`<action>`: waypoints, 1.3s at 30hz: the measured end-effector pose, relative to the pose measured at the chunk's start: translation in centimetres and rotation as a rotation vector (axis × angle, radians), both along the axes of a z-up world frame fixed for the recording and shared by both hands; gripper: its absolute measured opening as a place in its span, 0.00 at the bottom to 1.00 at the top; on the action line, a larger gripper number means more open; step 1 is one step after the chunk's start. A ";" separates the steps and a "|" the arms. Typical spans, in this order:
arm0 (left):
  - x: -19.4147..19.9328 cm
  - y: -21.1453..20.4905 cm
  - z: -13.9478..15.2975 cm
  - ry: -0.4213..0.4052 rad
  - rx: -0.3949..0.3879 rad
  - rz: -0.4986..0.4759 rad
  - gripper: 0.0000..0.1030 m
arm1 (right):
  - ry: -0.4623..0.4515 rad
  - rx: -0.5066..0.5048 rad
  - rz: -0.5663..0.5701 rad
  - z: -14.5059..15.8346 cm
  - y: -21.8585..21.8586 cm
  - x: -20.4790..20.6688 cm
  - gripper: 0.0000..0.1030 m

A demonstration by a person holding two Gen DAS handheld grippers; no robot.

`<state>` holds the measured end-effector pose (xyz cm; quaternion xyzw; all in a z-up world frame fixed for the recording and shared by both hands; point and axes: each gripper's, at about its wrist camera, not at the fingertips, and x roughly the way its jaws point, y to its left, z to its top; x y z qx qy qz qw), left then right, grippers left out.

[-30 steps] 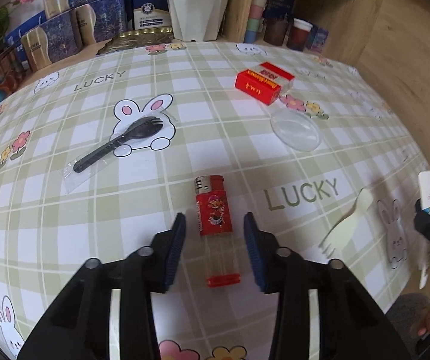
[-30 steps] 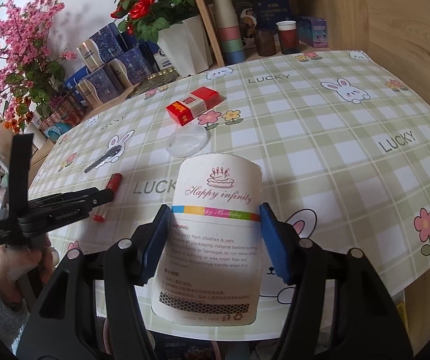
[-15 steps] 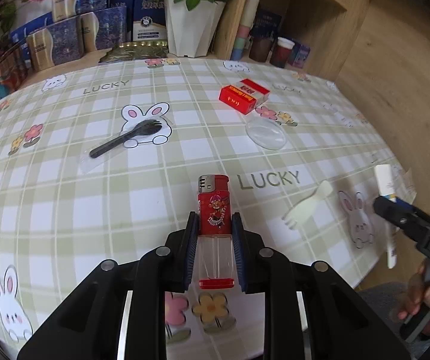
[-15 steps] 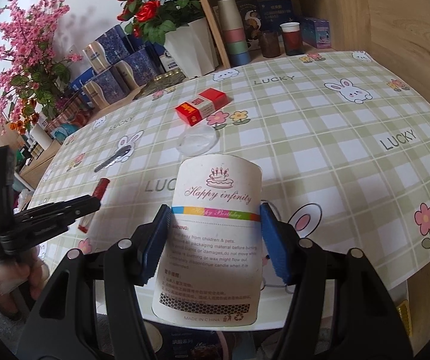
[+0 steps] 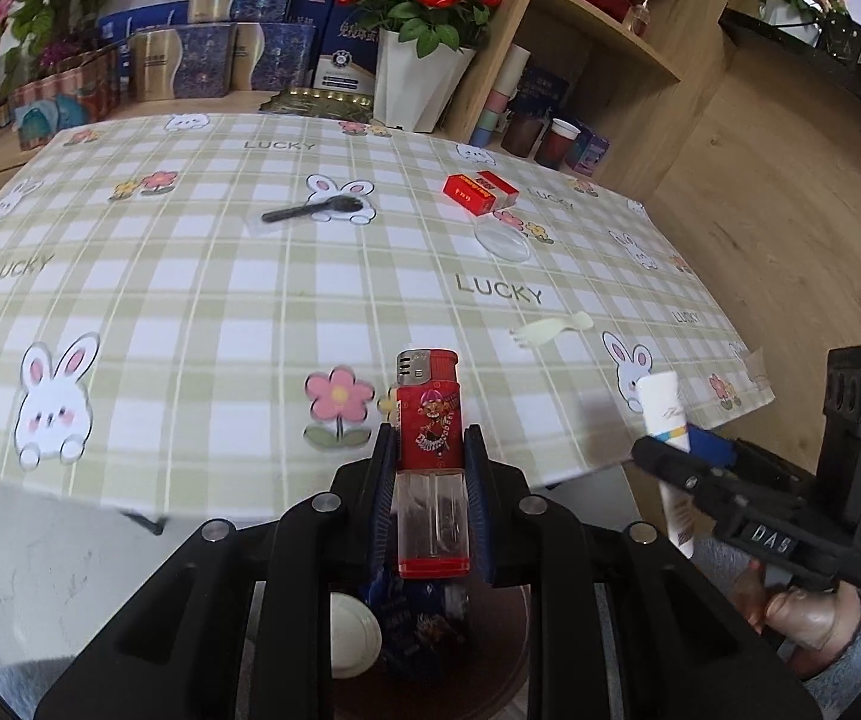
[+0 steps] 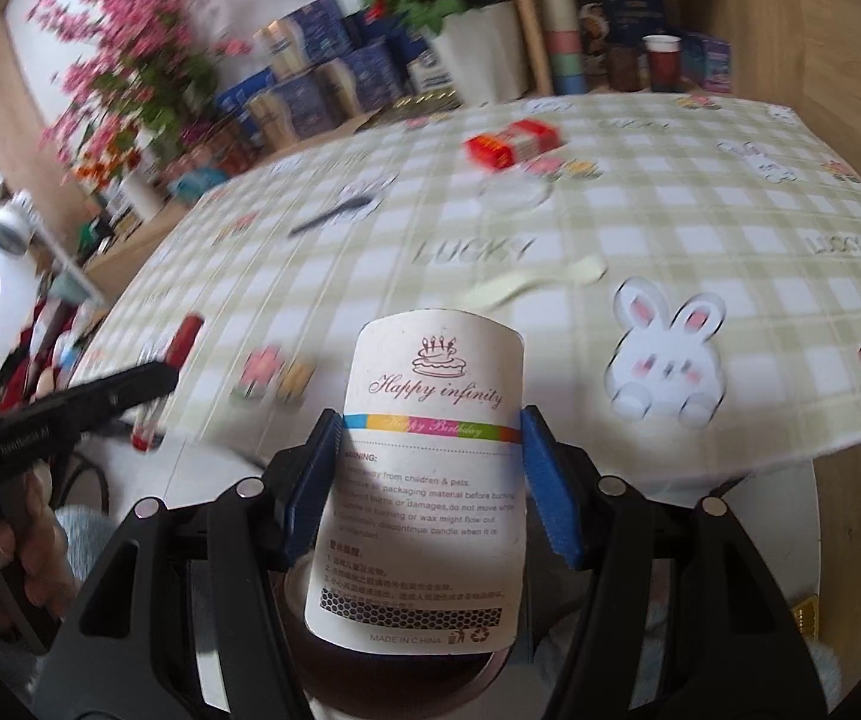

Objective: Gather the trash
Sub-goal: 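Carry the card over the bin and open the right tool, then carry the red lighter over the bin and open the left tool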

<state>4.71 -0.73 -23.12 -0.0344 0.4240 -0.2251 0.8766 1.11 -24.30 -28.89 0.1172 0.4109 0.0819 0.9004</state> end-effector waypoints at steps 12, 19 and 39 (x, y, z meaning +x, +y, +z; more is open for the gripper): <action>-4.8 2.7 -1.4 0.002 0.007 0.028 0.21 | 0.156 -0.021 0.163 -6.3 4.7 -2.7 0.59; -5.8 2.8 -2.4 0.010 0.024 0.031 0.21 | 0.326 -0.021 0.149 -12.5 6.0 -0.5 0.60; -5.3 2.4 -5.1 0.059 0.064 0.011 0.21 | 0.225 -0.024 0.065 -9.5 4.3 -1.2 0.94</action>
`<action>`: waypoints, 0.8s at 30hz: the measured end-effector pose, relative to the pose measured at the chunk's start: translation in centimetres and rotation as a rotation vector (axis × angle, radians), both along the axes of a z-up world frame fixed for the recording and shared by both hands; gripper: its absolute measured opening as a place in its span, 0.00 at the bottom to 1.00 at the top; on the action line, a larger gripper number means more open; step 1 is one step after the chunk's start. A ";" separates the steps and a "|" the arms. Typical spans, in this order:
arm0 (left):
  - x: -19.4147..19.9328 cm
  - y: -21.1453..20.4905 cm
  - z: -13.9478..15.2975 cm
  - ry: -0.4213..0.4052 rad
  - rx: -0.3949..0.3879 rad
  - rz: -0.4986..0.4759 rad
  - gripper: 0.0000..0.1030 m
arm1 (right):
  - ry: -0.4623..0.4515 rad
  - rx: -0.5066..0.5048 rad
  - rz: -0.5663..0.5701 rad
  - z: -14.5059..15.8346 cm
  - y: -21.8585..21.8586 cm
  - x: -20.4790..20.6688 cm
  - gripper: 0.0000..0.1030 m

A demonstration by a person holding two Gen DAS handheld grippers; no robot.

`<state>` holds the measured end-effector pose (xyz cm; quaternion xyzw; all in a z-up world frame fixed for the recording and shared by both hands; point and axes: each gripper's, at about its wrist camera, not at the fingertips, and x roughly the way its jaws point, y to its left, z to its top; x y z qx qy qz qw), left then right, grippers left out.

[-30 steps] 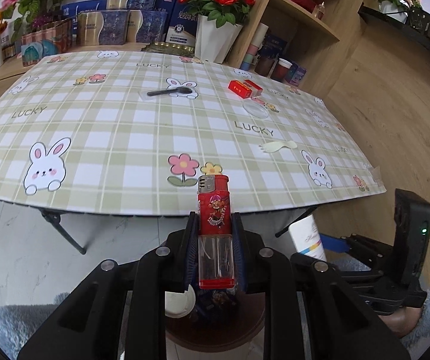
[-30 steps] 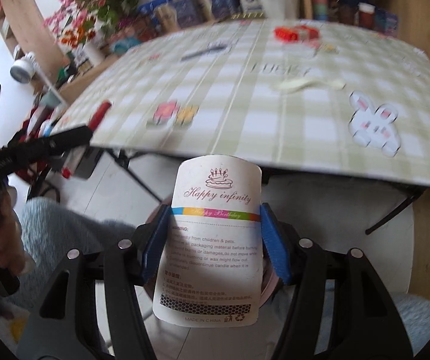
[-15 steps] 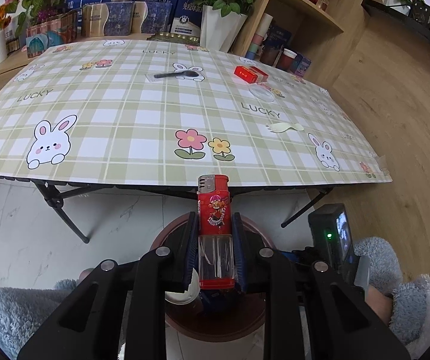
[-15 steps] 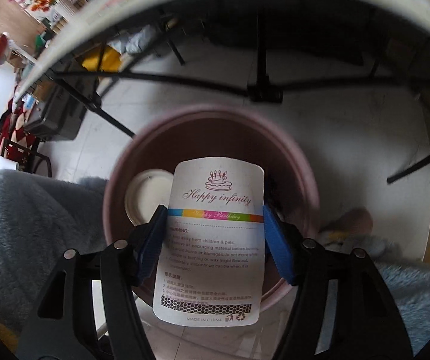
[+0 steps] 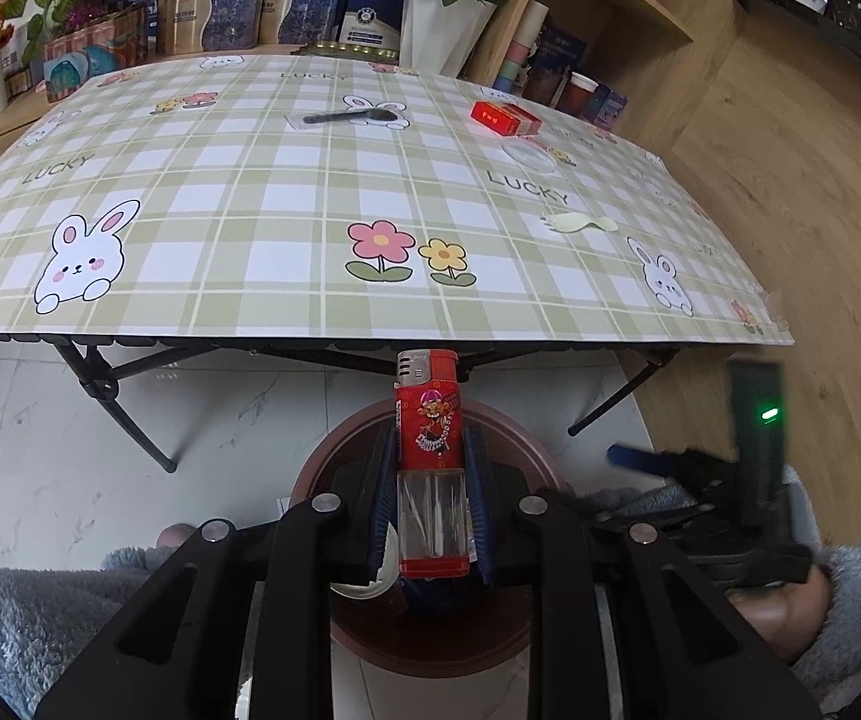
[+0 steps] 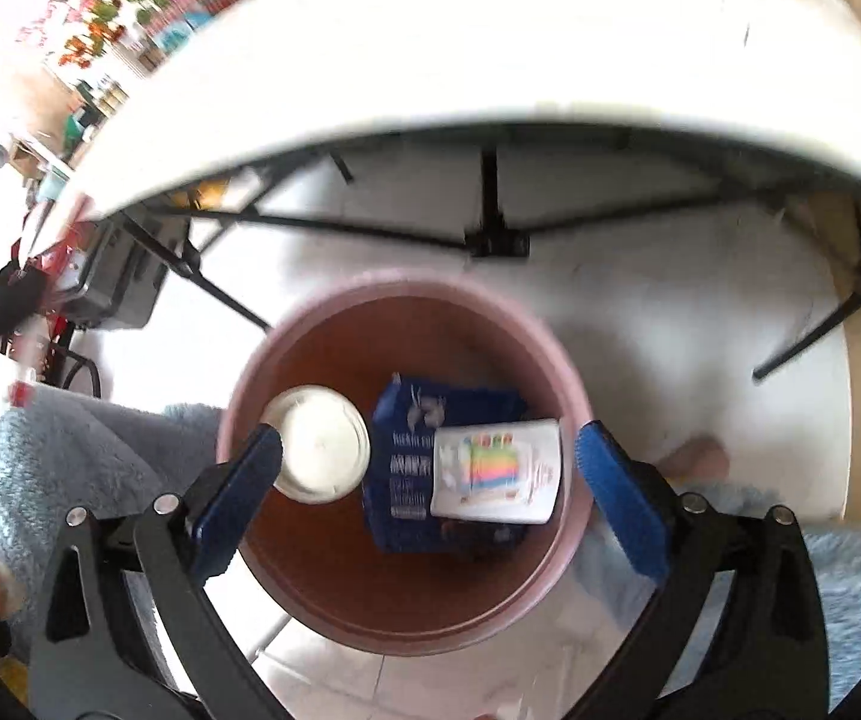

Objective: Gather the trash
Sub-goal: 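Carry the red lighter over the bin and open the left tool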

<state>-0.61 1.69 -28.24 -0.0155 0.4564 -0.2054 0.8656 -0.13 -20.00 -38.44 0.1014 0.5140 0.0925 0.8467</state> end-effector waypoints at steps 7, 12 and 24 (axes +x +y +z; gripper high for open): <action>-0.2 -0.7 -1.6 0.009 0.053 -0.028 0.21 | -0.176 -0.016 -0.044 5.2 -1.4 -0.9 0.94; -0.3 -1.2 -3.1 0.032 0.088 -0.045 0.21 | -0.255 -0.036 -0.076 7.8 -2.5 -1.3 0.94; 0.2 -2.4 -8.3 0.151 0.179 -0.099 0.22 | -0.305 -0.049 -0.124 9.6 -3.7 -1.8 0.94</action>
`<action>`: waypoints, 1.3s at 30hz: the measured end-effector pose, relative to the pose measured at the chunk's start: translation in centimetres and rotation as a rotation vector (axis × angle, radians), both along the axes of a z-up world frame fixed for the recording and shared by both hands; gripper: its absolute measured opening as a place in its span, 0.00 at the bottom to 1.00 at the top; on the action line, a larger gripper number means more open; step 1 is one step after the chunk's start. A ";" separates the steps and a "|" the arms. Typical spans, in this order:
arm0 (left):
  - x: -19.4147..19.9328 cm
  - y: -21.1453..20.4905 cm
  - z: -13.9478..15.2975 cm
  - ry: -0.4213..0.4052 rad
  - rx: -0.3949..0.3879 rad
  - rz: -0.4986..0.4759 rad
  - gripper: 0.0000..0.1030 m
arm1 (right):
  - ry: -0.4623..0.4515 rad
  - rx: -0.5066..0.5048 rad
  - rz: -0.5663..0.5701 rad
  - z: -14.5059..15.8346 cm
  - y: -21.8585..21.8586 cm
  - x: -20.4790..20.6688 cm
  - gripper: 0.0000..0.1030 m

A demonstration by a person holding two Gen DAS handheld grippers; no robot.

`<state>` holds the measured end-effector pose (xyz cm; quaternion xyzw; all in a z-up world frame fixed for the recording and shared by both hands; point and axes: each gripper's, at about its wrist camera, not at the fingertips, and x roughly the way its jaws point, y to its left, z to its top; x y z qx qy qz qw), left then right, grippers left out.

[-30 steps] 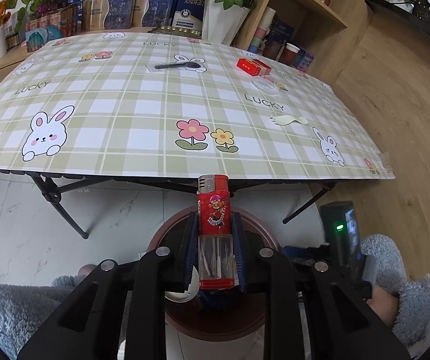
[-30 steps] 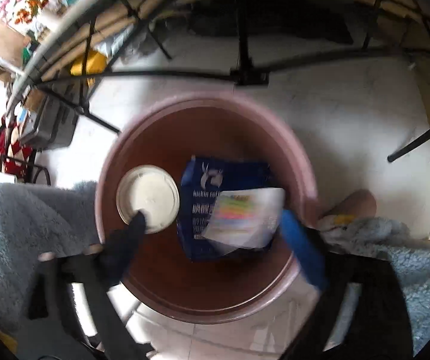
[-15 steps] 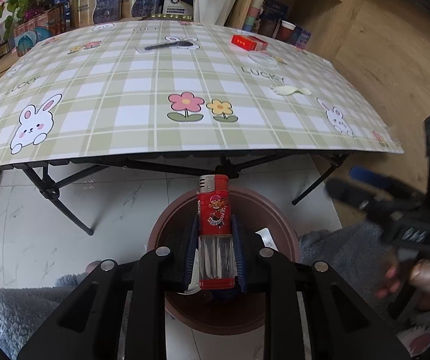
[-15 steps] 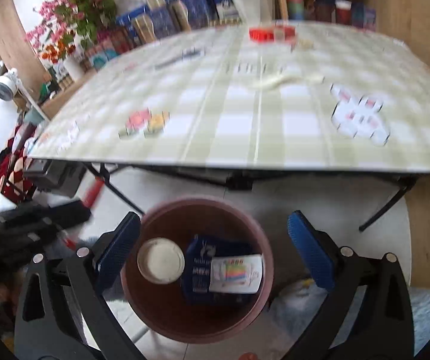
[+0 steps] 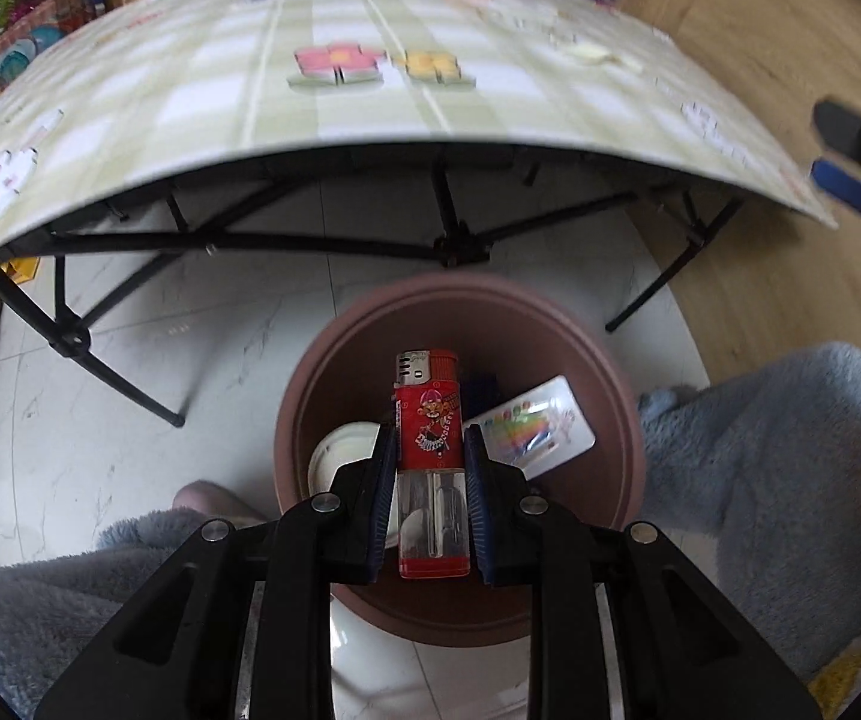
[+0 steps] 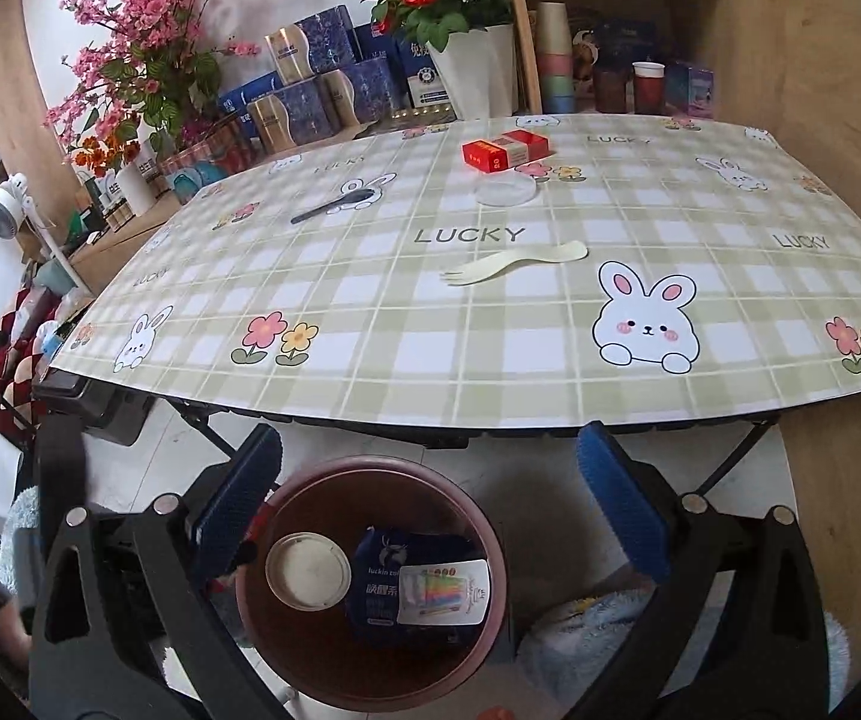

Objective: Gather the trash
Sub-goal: 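Carry the red lighter over the bin and open the left tool, then reach to the table and grasp the white plastic fork with the right tool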

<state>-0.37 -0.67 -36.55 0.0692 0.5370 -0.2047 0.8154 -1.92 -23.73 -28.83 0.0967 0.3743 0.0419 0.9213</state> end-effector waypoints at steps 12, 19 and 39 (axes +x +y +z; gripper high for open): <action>0.3 0.1 -0.9 0.025 -0.009 0.013 0.42 | 0.011 0.004 -0.009 -0.3 0.0 -0.2 0.94; 0.2 0.8 0.7 -0.030 -0.065 0.057 0.61 | 0.007 -0.002 -0.014 -0.3 -0.2 -0.1 0.94; -1.0 2.6 6.9 -0.330 -0.107 0.143 0.87 | -0.011 -0.033 -0.041 0.3 -0.9 -0.2 0.94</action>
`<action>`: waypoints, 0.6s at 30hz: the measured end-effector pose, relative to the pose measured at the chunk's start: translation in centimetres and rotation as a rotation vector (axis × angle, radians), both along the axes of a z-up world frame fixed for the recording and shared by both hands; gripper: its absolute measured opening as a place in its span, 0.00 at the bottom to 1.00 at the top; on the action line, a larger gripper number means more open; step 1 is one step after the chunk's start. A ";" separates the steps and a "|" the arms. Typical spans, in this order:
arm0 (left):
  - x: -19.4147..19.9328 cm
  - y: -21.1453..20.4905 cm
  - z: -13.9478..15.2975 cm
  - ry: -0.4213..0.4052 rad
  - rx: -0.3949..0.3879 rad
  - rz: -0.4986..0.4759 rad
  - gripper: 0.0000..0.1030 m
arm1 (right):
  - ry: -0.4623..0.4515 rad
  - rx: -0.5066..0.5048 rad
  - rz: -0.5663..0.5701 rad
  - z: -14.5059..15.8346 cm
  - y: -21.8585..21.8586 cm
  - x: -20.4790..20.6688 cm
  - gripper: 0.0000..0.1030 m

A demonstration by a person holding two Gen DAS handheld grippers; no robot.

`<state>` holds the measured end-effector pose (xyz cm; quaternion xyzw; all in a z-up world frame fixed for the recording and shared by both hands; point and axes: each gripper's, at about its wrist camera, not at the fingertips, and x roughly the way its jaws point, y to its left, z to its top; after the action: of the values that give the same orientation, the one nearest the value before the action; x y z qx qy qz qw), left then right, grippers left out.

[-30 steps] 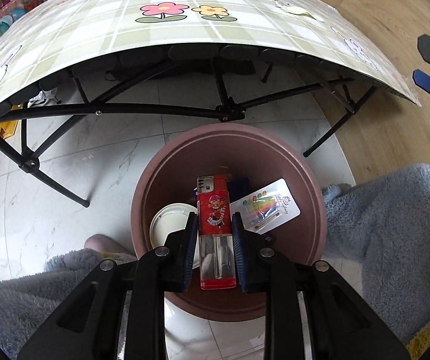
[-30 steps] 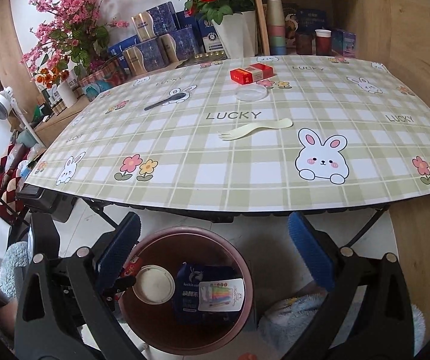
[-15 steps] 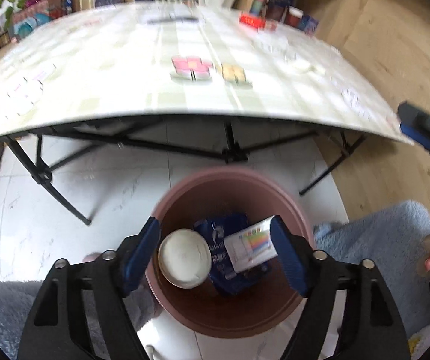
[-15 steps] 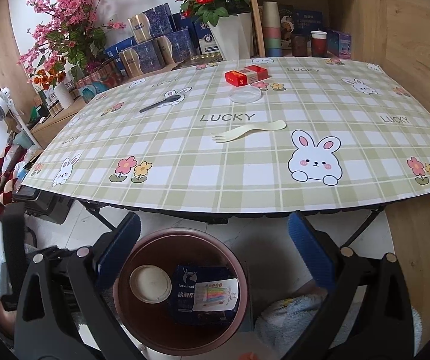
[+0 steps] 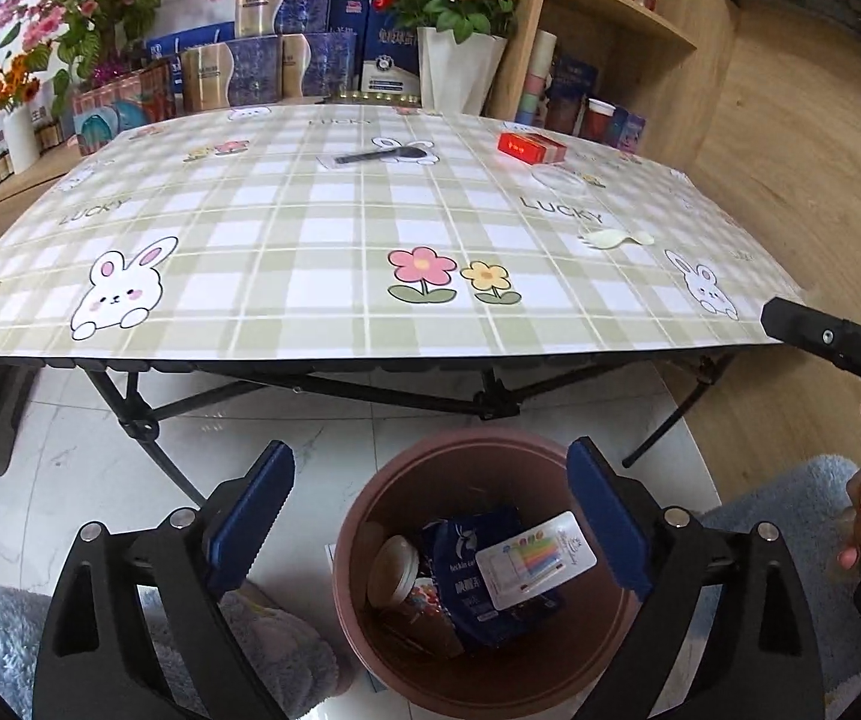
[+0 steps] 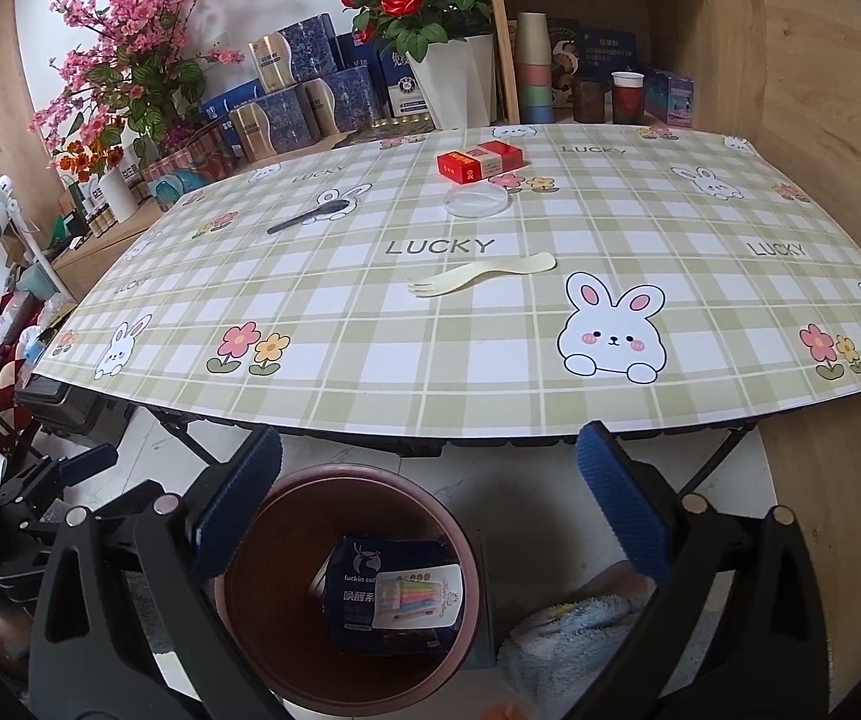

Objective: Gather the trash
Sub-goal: 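Reach to the table and grasp the white plastic fork with the right tool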

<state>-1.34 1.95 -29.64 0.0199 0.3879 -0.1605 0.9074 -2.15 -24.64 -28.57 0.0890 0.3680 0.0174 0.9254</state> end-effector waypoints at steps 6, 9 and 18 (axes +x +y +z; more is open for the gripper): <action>0.2 0.4 0.3 -0.010 -0.002 0.016 0.88 | 0.000 -0.010 -0.009 0.0 -0.3 0.1 0.94; 0.5 0.8 0.8 -0.024 0.001 0.023 0.88 | 0.001 -0.017 -0.013 0.0 -0.5 0.2 0.94; 2.8 1.9 2.9 -0.070 0.017 0.052 0.88 | 0.019 -0.055 -0.024 -0.1 -1.2 1.4 0.94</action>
<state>1.43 3.80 -26.74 0.0232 0.3577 -0.1328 0.9241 -0.77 -25.82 -28.69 0.0682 0.3760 -0.0049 0.9241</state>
